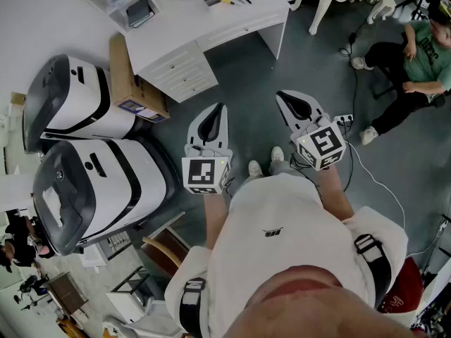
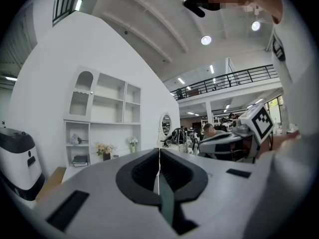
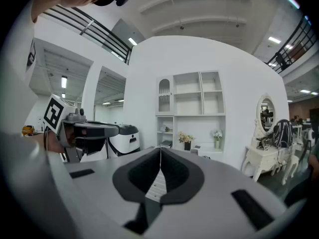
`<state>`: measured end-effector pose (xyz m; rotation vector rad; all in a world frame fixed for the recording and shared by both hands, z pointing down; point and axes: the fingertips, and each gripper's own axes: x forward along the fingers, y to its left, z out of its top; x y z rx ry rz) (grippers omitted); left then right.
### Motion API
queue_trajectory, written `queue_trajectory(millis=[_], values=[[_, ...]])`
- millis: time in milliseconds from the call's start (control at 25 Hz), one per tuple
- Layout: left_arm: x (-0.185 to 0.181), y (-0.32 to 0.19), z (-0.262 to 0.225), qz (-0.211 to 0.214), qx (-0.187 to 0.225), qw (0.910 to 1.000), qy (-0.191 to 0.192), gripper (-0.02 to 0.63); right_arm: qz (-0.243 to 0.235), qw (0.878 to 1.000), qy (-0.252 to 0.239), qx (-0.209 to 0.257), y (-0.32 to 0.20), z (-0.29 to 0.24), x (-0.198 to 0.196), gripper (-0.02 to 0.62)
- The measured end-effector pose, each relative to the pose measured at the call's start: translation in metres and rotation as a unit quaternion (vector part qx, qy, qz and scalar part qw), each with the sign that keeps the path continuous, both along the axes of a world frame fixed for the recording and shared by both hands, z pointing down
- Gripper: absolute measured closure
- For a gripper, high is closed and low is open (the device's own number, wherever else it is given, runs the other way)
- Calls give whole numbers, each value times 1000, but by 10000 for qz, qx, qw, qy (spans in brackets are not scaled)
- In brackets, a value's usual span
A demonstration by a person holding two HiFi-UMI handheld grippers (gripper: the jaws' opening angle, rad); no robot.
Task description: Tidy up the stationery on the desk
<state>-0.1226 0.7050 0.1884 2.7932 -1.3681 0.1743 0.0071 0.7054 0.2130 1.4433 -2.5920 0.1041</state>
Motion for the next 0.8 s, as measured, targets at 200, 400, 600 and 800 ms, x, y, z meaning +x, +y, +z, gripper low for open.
queue_trajectory(millis=[200,400,600,800], values=[[-7,-10,4,23,-3,10000,0,606,-11,10000,87,41,-7,1,-12,597],[-14,-19,17,93,-81,9999,21,606,14,9996,265,96,-10,6,-28,597],[-18,-34,24,164,-141,9997,58,606,26,9996,267,25,-19,14,-37,597],[-17,-54,28,205,-203,9996,73,606,103,9996,265,-18,-36,15,-35,597]])
